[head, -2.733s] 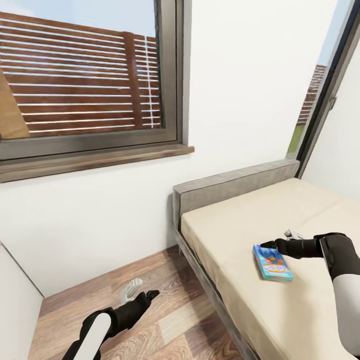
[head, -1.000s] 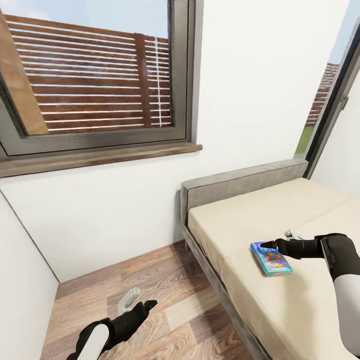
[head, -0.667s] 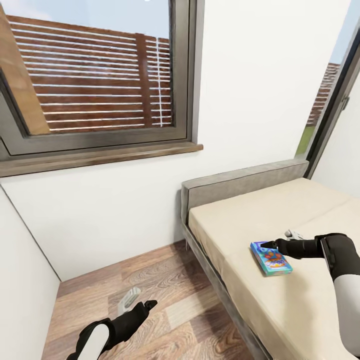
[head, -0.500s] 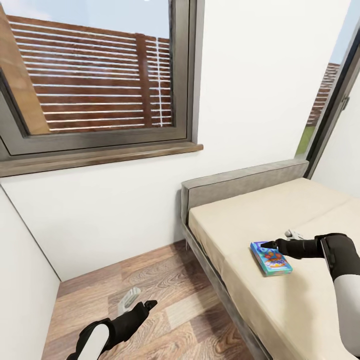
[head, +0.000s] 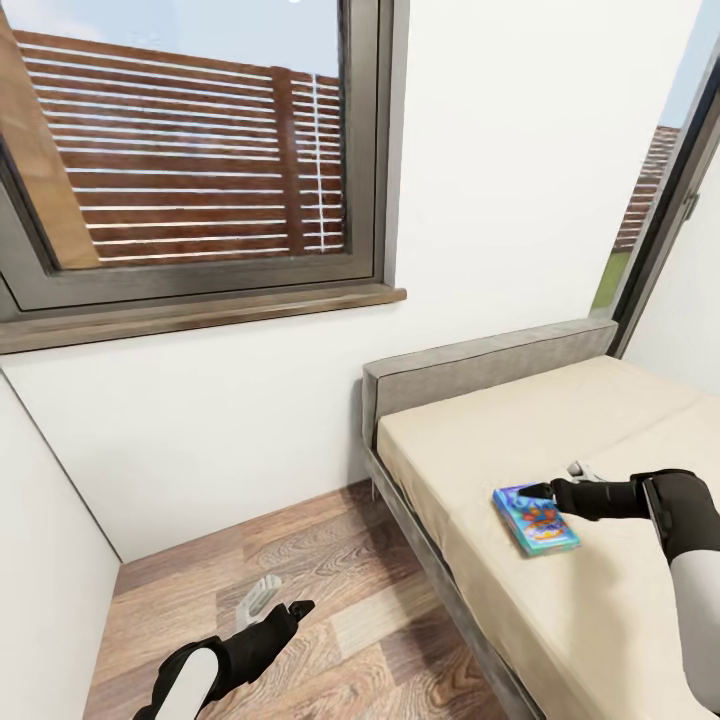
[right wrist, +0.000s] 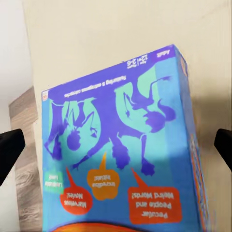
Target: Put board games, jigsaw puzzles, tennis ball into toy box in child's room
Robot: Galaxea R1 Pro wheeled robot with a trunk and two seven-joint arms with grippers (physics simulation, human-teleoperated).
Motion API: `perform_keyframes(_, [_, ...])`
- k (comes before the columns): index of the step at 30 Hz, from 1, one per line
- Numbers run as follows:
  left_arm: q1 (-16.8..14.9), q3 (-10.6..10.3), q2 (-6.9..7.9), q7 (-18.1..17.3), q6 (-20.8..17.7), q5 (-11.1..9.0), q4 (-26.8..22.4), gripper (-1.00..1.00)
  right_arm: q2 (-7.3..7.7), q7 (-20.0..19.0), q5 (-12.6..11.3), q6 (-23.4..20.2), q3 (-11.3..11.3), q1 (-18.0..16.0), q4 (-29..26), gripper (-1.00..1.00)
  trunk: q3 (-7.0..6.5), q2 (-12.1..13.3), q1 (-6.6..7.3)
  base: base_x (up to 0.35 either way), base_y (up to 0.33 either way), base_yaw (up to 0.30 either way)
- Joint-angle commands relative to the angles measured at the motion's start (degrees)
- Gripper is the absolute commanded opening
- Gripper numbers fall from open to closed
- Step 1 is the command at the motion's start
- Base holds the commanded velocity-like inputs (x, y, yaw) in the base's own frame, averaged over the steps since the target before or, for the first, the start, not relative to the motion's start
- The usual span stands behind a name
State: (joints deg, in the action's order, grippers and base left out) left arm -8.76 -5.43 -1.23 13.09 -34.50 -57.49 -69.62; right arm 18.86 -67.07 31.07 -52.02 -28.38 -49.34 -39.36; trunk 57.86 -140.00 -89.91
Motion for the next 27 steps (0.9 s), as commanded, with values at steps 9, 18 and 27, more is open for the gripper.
perform_keyframes(9, [0.0,0.0,0.0,0.5,-0.1,-0.6,-0.1,1.0,1.32,-7.9,1.2,-0.6,0.3,0.2,1.0,1.0,0.07,0.0,0.0,0.0,0.0,0.0])
perform_keyframes(18, [0.0,0.0,0.0,0.5,-0.1,-0.6,-0.1,1.0,1.99,-10.4,1.2,-0.5,0.7,0.4,1.0,1.0,0.07,0.0,0.0,0.0,0.0,0.0])
perform_keyframes(27, [0.0,0.0,0.0,0.5,-0.1,-0.6,-0.1,1.0,2.1,-11.0,1.3,-0.5,0.9,0.6,1.1,1.0,0.07,0.0,0.0,0.0,0.0,0.0])
